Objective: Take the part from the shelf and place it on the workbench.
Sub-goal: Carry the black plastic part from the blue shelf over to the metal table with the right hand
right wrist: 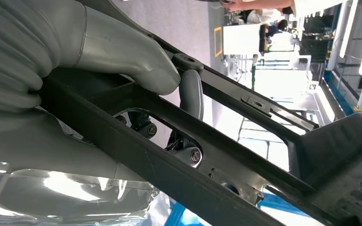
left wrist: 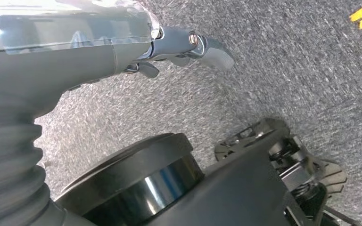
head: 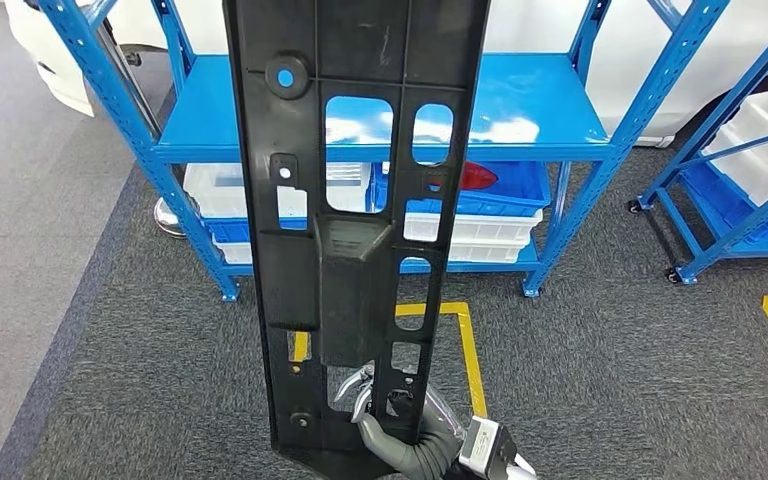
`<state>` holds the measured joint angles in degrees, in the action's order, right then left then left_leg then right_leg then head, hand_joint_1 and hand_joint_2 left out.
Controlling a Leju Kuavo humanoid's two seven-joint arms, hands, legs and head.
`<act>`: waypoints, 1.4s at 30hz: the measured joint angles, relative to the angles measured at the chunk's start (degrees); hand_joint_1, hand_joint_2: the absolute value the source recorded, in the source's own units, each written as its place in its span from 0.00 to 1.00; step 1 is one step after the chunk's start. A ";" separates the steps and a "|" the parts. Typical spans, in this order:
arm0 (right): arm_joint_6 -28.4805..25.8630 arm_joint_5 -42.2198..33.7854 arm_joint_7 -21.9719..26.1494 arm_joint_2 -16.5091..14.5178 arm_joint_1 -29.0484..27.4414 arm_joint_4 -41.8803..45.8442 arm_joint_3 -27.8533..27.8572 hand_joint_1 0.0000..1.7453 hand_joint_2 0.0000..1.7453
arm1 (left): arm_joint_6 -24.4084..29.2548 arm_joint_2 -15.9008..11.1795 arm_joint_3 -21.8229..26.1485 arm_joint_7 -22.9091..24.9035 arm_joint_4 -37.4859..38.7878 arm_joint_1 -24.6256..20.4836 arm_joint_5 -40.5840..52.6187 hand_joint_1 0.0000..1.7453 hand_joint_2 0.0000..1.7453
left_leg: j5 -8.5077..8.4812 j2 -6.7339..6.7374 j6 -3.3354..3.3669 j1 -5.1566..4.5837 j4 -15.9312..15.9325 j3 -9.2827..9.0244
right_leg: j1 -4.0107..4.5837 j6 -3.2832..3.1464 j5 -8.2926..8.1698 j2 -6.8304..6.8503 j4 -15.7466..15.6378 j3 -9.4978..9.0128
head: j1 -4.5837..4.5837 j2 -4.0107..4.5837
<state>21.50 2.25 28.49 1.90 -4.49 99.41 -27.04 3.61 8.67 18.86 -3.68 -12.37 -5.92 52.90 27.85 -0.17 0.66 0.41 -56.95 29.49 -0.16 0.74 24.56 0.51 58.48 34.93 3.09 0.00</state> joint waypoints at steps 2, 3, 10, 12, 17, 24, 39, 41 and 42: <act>-0.04 0.01 0.07 0.00 0.02 0.00 0.00 1.00 1.00 | 0.00 0.06 0.00 0.04 0.00 -0.07 0.04 0.00 1.00 | -0.72 0.16 0.80 0.20 0.29 0.46 | -0.17 0.58 2.97 -0.18 3.79 1.61 | -0.01 0.00; -0.05 0.02 0.09 0.00 0.00 -0.01 0.00 1.00 1.00 | 0.00 0.07 0.00 0.05 0.00 -0.09 0.05 0.00 1.00 | -0.97 0.22 0.98 0.16 0.27 0.80 | -0.28 0.84 5.26 -0.24 7.36 2.99 | -0.01 0.00; -0.11 0.03 0.17 0.02 -0.06 -0.16 0.00 1.00 1.00 | 0.10 0.15 0.02 0.02 0.00 -0.27 0.14 0.00 1.00 | -1.74 0.20 0.62 -0.05 -0.50 2.29 | -0.22 0.30 3.71 -0.26 3.10 -2.22 | -0.01 0.00; -0.14 0.03 0.26 0.02 -0.08 -0.16 -0.01 1.00 1.00 | 0.24 0.18 0.02 -0.14 0.00 -0.31 0.22 0.00 1.00 | -1.94 0.18 0.09 -0.16 -0.62 2.63 | 0.10 -0.25 3.15 -0.32 -0.41 -3.79 | 0.00 0.00; -0.25 0.03 0.36 0.00 -0.19 -0.16 -0.05 1.00 1.00 | 0.55 0.15 0.01 -0.55 0.00 -0.30 0.24 0.00 1.00 | 0.12 0.16 -1.41 -0.16 -3.49 4.17 | -0.24 -2.00 2.15 -0.22 -1.19 -3.32 | 0.01 0.00; -0.09 -0.81 -0.06 0.00 -0.50 -0.33 -0.17 1.00 1.00 | 0.76 0.11 0.02 -0.35 0.00 -0.35 0.54 0.00 1.00 | 2.14 -0.47 -1.34 -0.02 -10.30 5.16 | 0.03 -2.35 1.62 -1.42 -0.99 -2.76 | 0.01 0.00; 0.19 -1.34 -0.27 0.06 -0.96 -0.32 -0.15 1.00 1.00 | 0.05 -0.01 0.00 -0.07 0.00 -0.15 1.23 0.00 1.00 | -0.69 2.91 0.42 0.34 0.41 0.49 | -0.90 1.42 4.56 -0.05 10.58 3.79 | -0.01 0.00; 0.19 -1.35 -0.32 0.07 -0.93 -0.26 -0.14 1.00 1.00 | -0.06 -0.01 -0.02 -0.04 0.00 -0.18 1.35 0.00 1.00 | -0.30 3.67 -0.09 0.11 0.18 0.27 | -0.65 0.89 1.81 2.13 2.81 -0.21 | -0.01 0.00; 0.19 -1.35 -0.36 0.07 -0.94 -0.21 -0.14 1.00 1.00 | -0.08 -0.03 -0.03 -0.03 0.00 -0.20 1.40 0.00 1.00 | -0.12 4.03 -0.38 -0.06 0.08 0.18 | -0.44 0.48 1.31 2.81 0.62 -1.23 | 0.00 0.00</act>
<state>21.68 0.90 28.12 1.97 -5.43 99.20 -27.17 3.53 8.64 18.84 -3.71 -12.37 -6.13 54.30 27.73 3.87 0.27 0.35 -56.87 29.67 -0.60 1.22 25.87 3.32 59.11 33.69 3.09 0.00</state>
